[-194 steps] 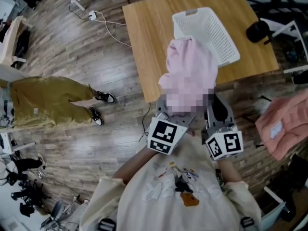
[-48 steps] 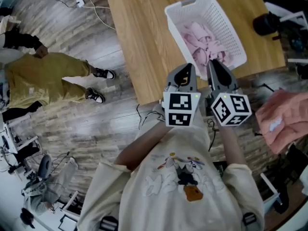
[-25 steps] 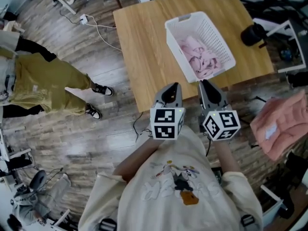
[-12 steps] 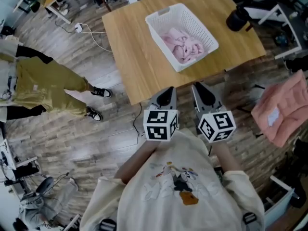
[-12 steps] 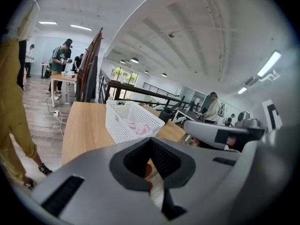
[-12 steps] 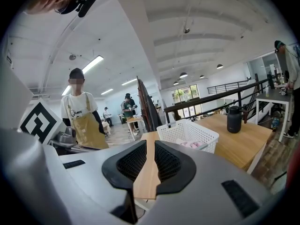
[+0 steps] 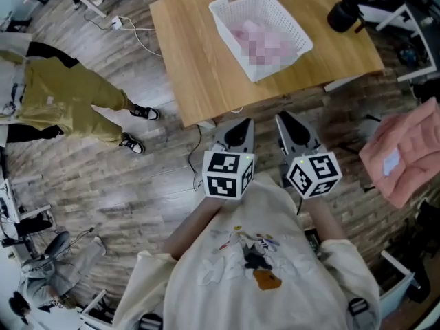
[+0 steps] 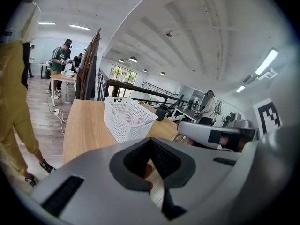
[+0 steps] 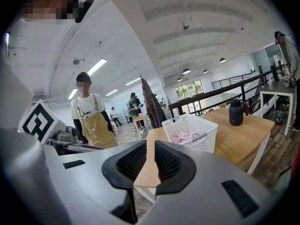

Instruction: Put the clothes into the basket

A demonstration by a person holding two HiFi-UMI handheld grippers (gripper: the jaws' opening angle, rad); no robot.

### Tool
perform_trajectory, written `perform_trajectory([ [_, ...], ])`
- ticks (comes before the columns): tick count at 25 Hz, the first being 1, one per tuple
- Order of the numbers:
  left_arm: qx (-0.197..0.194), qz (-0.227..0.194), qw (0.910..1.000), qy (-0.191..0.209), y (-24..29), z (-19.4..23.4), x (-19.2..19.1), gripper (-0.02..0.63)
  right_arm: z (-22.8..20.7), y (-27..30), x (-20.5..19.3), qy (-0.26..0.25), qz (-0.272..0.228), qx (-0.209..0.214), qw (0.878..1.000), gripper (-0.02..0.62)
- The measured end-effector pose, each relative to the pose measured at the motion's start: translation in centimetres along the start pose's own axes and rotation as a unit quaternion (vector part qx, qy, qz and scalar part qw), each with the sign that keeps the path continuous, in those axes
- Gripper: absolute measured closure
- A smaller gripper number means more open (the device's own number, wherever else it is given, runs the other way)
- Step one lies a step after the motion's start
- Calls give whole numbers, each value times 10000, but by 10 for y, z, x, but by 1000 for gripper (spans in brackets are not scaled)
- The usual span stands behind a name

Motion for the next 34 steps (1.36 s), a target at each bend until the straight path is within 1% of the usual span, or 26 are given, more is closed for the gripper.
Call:
perform_trajectory([
  [2, 66, -30, 10000, -26, -9, -2, -4, 606, 0, -4, -5, -3, 24, 37, 10000, 528],
  [5, -24, -56, 9999, -137, -16, -9, -14, 606, 3, -9, -13, 9, 20, 94, 10000, 528],
  [6, -44, -40, 9999, -152, -18, -12, -19, 606, 5, -11, -15, -51, 21, 112, 9999, 528],
  [9, 72, 35, 9999, -84, -21, -20, -31, 606, 9, -20, -21, -236, 24, 147, 9996, 528],
  [13, 101, 77, 9999, -115, -24, -27, -40, 606, 8, -28, -26, -373, 70, 87, 9992, 528],
  [17, 124, 13, 9999, 14, -29, -32, -37, 606, 8, -30, -27, -428, 138, 109, 9989, 528],
  [24, 261, -48, 9996, -35, -37, -26, -40, 605, 18, -28, -29, -485, 145, 218, 9985, 528],
  [30, 279, -132, 9995, -54, -38, -24, -34, 606, 24, -25, -24, -561, 129, 259, 9980, 528],
  [34, 283, -191, 9994, 4, -36, -22, -27, 606, 27, -22, -17, -594, 76, 305, 9977, 528],
])
Point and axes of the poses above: the fingertips, and each gripper's own axes: y forward along the fingers, z to its left, x out of its top, the point moved 7 cm from there along -y, backward along the fingers, and after that the axes turned 14 degrees about y, right-handed, at the moved point
